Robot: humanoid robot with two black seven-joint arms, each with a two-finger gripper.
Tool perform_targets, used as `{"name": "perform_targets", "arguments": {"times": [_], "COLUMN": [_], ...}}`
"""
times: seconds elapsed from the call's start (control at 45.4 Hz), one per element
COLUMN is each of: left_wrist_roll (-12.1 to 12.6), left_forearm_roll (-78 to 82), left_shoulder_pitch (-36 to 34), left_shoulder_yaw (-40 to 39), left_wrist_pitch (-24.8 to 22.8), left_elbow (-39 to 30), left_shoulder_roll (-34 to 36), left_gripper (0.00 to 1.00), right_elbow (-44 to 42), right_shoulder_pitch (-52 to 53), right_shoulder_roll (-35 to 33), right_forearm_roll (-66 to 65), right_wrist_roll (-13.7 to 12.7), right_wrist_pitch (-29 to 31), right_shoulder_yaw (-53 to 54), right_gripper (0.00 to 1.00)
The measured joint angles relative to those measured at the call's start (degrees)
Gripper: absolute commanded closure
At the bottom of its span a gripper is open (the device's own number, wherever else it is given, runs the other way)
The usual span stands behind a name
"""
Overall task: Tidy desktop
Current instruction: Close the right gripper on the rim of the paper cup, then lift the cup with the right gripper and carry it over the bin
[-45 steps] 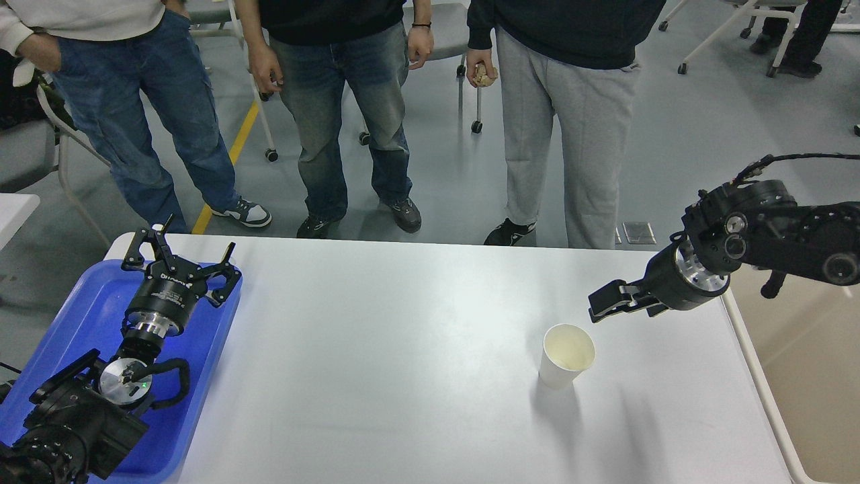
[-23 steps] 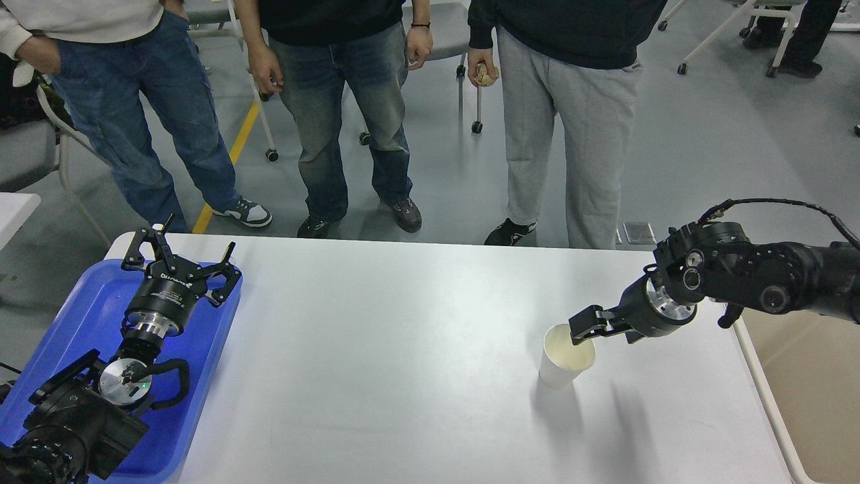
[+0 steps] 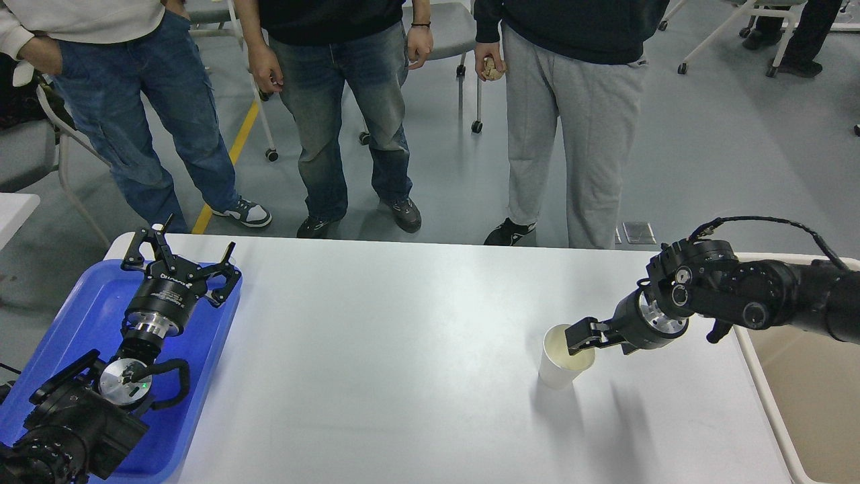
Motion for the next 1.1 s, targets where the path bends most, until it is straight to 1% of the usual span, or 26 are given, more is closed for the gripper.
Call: {"name": "perform_targets", "arguments": {"times": [0.154,0.22,0.242,0.308,0.33,0.374,0.396,0.484,0.506,0.925,1.101], "left_wrist_roll": [0.0,0.0,0.0,0.0,0.0,0.0,0.0,0.0,0.0,0.0,0.0], "left_forearm_roll": [0.0,0.0,0.0,0.0,0.0,0.0,0.0,0.0,0.0,0.0,0.0], "left_shoulder_pitch": [0.0,0.0,0.0,0.0,0.0,0.0,0.0,0.0,0.0,0.0,0.0], "left_shoulder_yaw": [0.0,0.0,0.0,0.0,0.0,0.0,0.0,0.0,0.0,0.0,0.0], "left_wrist_pitch": [0.0,0.0,0.0,0.0,0.0,0.0,0.0,0.0,0.0,0.0,0.0], "left_elbow": [0.0,0.0,0.0,0.0,0.0,0.0,0.0,0.0,0.0,-0.04,-0.08], "left_shoulder_roll": [0.0,0.0,0.0,0.0,0.0,0.0,0.0,0.03,0.04,0.08,0.09], "left_gripper": [0.0,0.0,0.0,0.0,0.0,0.0,0.0,0.0,0.0,0.0,0.0], "right_elbow": [-0.98,-1.23,-1.34,-1.49,-1.54,-1.6,-1.64,-1.68,-1.68,-1.44,-0.37], "right_shoulder_pitch": [-0.39,-0.51,-0.56,-0.62,-0.63,-0.65,-0.65,-0.65,-0.65,0.02,1.87], "right_shoulder_roll": [0.7,0.88,0.99,1.13,1.18,1.27,1.31,1.42,1.44,1.19,-0.51], "right_forearm_roll": [-0.17,-0.22,-0.26,-0.31,-0.32,-0.37,-0.39,-0.46,-0.5,-1.47,-1.08], "right_wrist_roll": [0.04,0.04,0.04,0.04,0.04,0.05,0.06,0.06,0.06,-0.08,-0.05], "right_wrist_pitch": [-0.28,-0.35,-0.38,-0.42,-0.44,-0.46,-0.46,-0.46,-0.46,0.13,1.4], "right_shoulder_yaw": [-0.41,-0.54,-0.62,-0.71,-0.74,-0.8,-0.82,-0.91,-0.93,-2.01,-2.17], "right_gripper": [0.29,0.37,0.43,0.53,0.6,0.8,0.87,0.98,1.0,1.0,1.0]}}
